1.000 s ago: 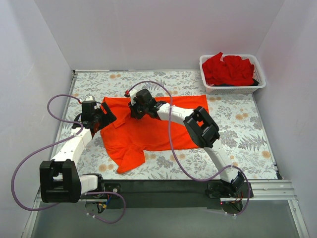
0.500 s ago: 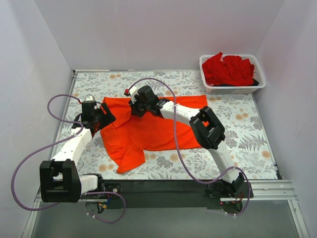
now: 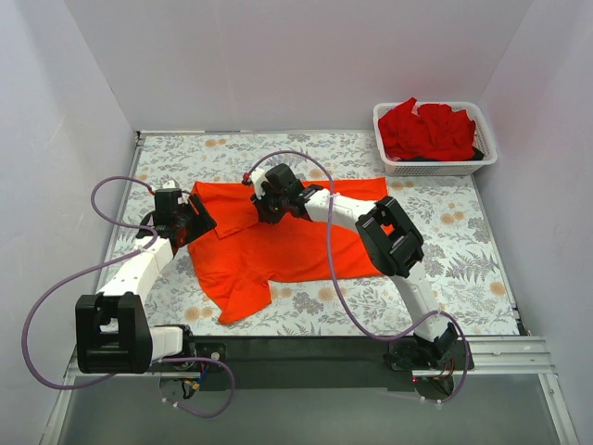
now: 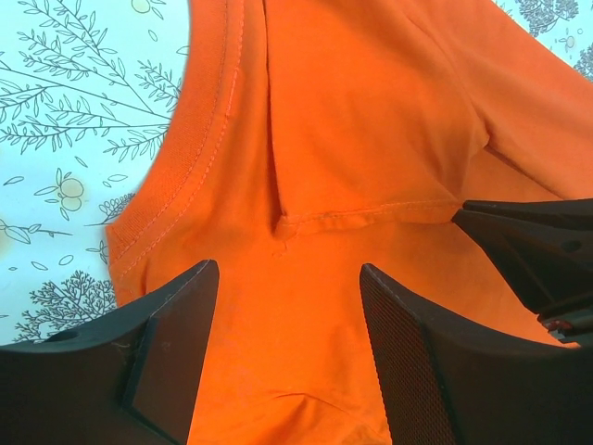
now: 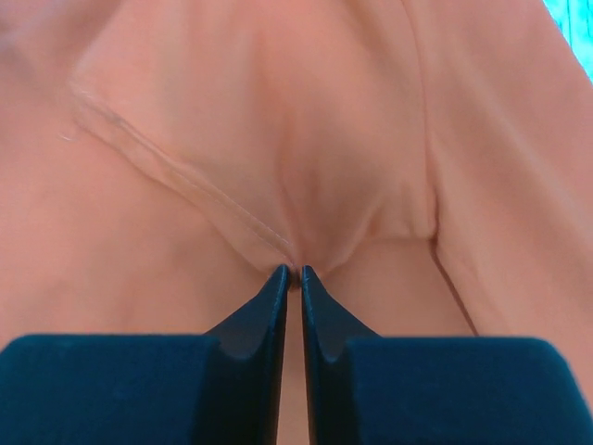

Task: Fold and stack the t-shirts
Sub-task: Fold the tshirt

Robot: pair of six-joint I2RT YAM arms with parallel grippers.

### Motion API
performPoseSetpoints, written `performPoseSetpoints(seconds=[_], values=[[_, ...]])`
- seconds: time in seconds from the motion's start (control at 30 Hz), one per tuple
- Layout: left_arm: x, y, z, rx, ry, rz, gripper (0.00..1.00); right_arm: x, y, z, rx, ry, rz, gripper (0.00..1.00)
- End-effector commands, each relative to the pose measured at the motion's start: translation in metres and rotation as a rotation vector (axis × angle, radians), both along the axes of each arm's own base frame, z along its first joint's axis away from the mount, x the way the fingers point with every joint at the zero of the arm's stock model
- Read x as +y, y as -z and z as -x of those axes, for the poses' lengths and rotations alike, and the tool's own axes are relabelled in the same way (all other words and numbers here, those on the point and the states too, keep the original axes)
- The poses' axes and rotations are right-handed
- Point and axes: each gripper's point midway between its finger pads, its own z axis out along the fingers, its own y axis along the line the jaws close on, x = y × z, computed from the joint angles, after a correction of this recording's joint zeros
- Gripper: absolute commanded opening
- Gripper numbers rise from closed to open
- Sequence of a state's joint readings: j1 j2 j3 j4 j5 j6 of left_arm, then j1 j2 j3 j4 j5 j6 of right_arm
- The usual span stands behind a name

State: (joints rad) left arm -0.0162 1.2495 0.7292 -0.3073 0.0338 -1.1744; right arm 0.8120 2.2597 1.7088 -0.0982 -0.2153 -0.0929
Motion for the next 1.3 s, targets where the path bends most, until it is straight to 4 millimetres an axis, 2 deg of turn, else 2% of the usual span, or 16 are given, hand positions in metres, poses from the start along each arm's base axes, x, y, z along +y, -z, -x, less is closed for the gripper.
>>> performPoseSetpoints(seconds=[0.0,0.1,0.13,0.2,0.23,0.3,0.33,0.43,0.47,0.53,0.63,0.73,0.9,1.1,1.27], values=[[0.001,-0.011,-0.007,-0.026,0.007,-0.010,0.61,-0.011,-0.042,-0.017,-0.071,0.061,-0.032,0.18],[-0.001,-0.010,-0.007,-0.021,0.011,-0.004,0.61,-0.010,-0.055,-0.014,-0.043,0.079,-0.072,0.35],[-0.002,-0.010,-0.007,-0.021,0.015,0.003,0.61,-0.010,-0.055,-0.011,-0.024,0.082,-0.081,0.44],[-0.004,-0.006,-0.007,-0.013,0.011,0.016,0.62,-0.010,-0.061,-0.007,0.029,0.126,-0.116,0.49],[-0.006,-0.005,-0.007,-0.009,0.017,0.027,0.62,-0.012,-0.057,-0.003,0.057,0.139,-0.120,0.51],[-0.009,-0.003,-0.009,-0.002,0.016,0.046,0.63,-0.012,-0.065,-0.002,0.113,0.197,-0.172,0.51],[-0.010,0.001,-0.011,0.017,0.016,0.055,0.63,-0.015,-0.058,0.003,0.161,0.217,-0.185,0.53],[-0.021,0.009,-0.016,0.054,0.035,0.117,0.62,-0.012,-0.071,0.002,0.276,0.273,-0.322,0.53],[-0.024,0.011,-0.018,0.064,0.041,0.134,0.61,-0.018,-0.066,0.003,0.311,0.291,-0.345,0.54],[-0.025,0.015,-0.023,0.076,0.034,0.140,0.57,-0.017,-0.071,0.001,0.376,0.315,-0.412,0.55],[-0.026,0.016,-0.029,0.078,0.030,0.147,0.51,-0.015,-0.067,0.002,0.430,0.337,-0.437,0.55],[-0.029,0.025,-0.031,0.104,0.036,0.164,0.46,-0.011,-0.064,0.002,0.466,0.343,-0.460,0.55],[-0.033,0.041,-0.028,0.150,0.047,0.183,0.45,-0.005,-0.051,0.000,0.548,0.371,-0.488,0.54],[-0.031,0.044,-0.028,0.156,0.043,0.175,0.50,-0.003,-0.039,0.002,0.605,0.399,-0.492,0.54],[-0.034,0.046,-0.028,0.165,0.054,0.186,0.50,-0.003,-0.032,0.002,0.621,0.410,-0.493,0.54]])
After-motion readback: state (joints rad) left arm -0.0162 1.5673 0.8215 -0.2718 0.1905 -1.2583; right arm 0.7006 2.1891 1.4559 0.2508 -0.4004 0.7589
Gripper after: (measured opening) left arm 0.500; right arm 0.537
